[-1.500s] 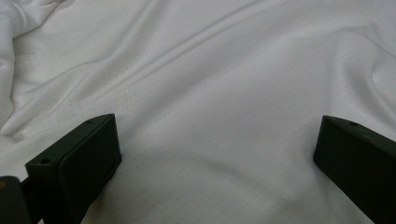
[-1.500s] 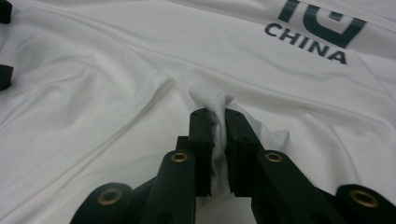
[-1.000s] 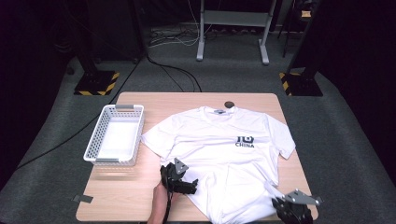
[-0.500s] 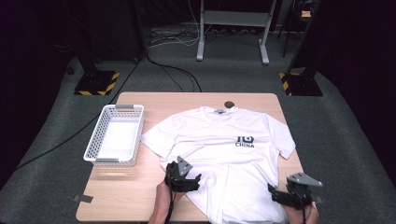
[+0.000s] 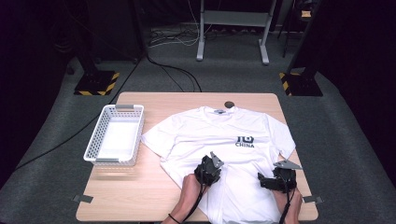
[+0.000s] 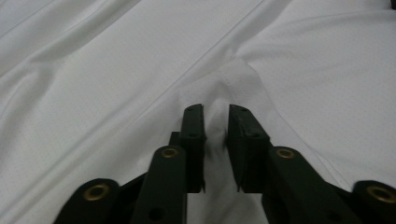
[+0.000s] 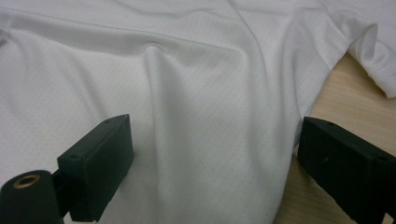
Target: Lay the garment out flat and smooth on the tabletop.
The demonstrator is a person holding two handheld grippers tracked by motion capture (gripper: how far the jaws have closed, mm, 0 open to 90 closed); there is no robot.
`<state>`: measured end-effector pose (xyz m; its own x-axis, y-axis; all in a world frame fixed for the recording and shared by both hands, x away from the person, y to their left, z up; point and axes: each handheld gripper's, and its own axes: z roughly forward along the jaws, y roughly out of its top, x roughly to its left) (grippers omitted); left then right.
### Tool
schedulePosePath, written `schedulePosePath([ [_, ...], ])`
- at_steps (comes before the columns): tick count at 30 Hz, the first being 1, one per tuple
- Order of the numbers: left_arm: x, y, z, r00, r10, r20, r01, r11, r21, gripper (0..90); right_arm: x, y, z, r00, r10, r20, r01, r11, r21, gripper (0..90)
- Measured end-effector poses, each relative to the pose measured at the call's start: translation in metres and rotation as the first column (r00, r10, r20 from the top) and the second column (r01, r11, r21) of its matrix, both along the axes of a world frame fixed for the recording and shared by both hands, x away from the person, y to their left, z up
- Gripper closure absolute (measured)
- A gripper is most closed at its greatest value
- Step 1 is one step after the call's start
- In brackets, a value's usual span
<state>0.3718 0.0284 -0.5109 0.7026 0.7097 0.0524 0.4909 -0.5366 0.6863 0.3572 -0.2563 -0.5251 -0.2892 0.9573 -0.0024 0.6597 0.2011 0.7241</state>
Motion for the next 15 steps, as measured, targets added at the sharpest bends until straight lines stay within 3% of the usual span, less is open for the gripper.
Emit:
schedulePosePath([
  [2, -0.005, 0.006, 0.0, 1.0, -0.003, -0.001, 0.003, 0.9997, -0.024, 88.3, 0.0, 0.0, 0.0, 1.0, -0.001, -0.001, 0.001, 1.0, 0.003, 9.5],
  [7, -0.018, 0.034, 0.004, 0.9999, 0.014, 0.003, -0.014, 0.9969, -0.077, 90.0, 0.0, -0.001, 0.0, 1.0, -0.003, -0.002, 0.004, 1.0, 0.005, 9.6],
  [13, -0.058, 0.096, 0.005, 0.9947, 0.102, -0.003, -0.102, 0.9896, -0.102, 90.0, -0.001, -0.002, 0.0, 0.9999, -0.01, -0.003, 0.01, 1.0, 0.003, 9.7],
  [14, -0.058, 0.096, 0.005, 0.9947, 0.102, -0.003, -0.102, 0.9896, -0.102, 90.0, -0.001, -0.002, 0.0, 0.9999, -0.01, -0.003, 0.01, 1.0, 0.003, 9.7],
  [15, -0.075, 0.12, 0.003, 0.99, 0.14, -0.017, -0.141, 0.9843, -0.107, 90.0, -0.001, -0.003, 0.0, 0.9999, -0.016, -0.003, 0.016, 1.0, 0.003, 9.6],
])
